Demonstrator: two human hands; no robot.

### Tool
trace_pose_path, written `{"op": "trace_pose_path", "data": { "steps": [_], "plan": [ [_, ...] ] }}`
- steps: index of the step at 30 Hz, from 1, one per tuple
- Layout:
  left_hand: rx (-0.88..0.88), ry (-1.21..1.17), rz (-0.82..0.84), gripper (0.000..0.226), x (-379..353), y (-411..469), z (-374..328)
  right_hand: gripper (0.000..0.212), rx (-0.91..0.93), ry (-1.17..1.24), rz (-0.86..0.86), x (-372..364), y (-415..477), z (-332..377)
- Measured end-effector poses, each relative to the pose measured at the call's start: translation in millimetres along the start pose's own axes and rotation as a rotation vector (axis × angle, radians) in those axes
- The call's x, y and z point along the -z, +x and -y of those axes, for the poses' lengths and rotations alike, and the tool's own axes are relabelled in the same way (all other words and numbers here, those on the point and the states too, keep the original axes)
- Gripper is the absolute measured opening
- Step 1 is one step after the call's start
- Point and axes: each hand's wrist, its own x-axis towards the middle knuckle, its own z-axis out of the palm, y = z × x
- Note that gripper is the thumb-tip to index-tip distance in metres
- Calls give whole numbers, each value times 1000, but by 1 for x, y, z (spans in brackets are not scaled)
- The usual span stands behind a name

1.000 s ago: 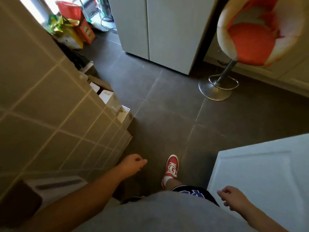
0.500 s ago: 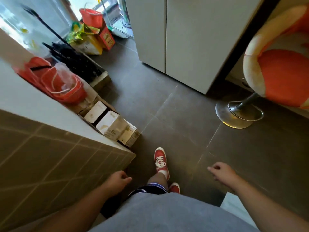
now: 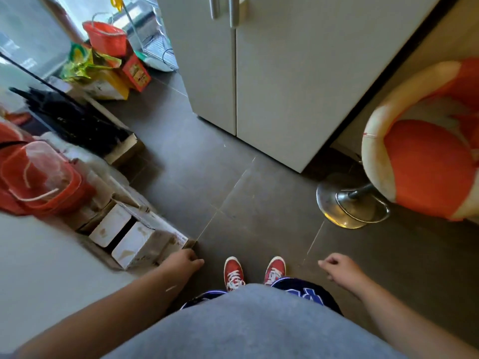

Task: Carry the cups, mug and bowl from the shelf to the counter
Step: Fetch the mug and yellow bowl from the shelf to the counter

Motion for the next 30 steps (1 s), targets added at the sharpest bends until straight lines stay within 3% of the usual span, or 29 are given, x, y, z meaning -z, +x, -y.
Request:
{"op": "trace_pose_path", "data": {
  "steps": [7,13,23,30],
  "plan": [
    [-116,-82,-63,16,59,64,-104,18,-65,-89,58,71,76,26],
    [2,-142,-88,22,95,97,-143,22,19,-222,120,122,158,115],
    [309,-587,-187,32,124,90,-94,21,369,-500,263,110,246,367],
    [444,-811,-135,16,160,111,-16,18,520,-504,245,43,267,535]
  ]
}}
